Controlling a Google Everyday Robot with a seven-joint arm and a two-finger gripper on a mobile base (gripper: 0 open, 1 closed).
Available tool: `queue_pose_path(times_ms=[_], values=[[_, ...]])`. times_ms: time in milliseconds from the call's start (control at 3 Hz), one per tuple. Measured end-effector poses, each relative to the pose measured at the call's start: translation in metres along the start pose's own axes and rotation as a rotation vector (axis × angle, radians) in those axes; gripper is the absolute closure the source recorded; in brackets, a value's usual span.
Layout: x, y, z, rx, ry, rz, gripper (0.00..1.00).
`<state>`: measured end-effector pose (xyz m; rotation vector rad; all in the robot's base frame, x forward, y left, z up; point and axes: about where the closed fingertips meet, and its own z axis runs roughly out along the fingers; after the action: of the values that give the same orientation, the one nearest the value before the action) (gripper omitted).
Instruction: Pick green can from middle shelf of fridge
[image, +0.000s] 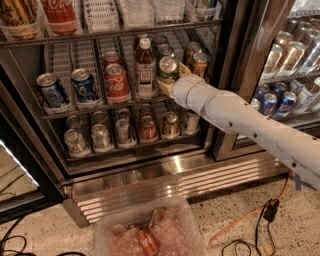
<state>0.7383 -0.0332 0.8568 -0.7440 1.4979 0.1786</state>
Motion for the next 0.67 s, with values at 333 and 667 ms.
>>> queue_pose_path(times_ms=[333,667], values=[[-0.0005,0.0006,-0.0030,-0.005,0.005,-0.006,1.00],[-0.0009,0.0020,-0.0076,-0.015,0.011,-0.015,1.00]])
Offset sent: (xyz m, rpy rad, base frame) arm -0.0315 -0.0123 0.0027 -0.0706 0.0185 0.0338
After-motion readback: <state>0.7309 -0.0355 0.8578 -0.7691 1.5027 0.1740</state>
